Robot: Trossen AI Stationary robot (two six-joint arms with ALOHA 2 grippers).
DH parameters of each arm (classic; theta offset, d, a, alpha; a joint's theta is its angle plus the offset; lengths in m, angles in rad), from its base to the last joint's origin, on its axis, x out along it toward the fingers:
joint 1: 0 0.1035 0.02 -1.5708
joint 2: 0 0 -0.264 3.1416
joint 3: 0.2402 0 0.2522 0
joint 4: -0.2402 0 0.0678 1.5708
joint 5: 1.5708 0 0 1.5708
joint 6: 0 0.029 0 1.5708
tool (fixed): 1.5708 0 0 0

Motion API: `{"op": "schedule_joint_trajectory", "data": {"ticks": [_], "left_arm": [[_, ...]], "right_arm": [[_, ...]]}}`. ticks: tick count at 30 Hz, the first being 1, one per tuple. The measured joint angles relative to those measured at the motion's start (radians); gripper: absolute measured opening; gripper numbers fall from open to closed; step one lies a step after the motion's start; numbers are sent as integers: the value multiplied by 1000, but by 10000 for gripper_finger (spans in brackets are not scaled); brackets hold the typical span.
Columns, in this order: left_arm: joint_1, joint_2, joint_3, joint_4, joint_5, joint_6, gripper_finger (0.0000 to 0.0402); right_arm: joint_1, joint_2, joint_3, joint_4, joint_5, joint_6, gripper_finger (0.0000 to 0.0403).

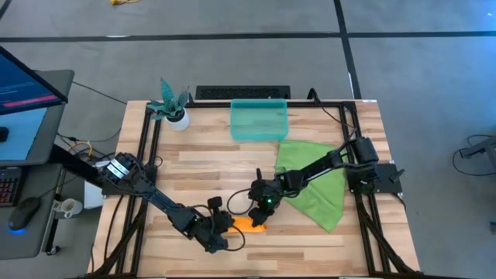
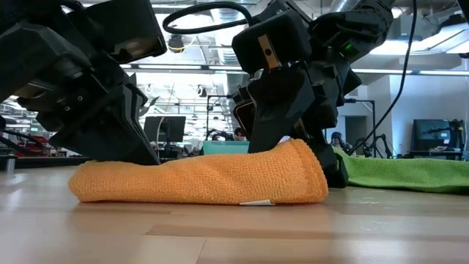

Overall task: Roll microfiber towels into tight, uniform cylinder then place into a basket
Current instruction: Roll the orange towel

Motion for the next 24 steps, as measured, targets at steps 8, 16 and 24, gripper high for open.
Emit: {"op": "schedule_joint_trajectory", "data": {"ticks": [8, 16, 24], "left_arm": [[-1, 3, 30, -16, 0, 75, 0], [-5, 1, 32, -23, -6, 73, 0], [-35, -95, 31, -38, 5, 114, 0]], "right_arm": [[14, 0, 3, -22, 21, -20, 114], [16, 0, 4, -25, 35, -21, 32], [17, 0, 4, -26, 40, -23, 60]]}}
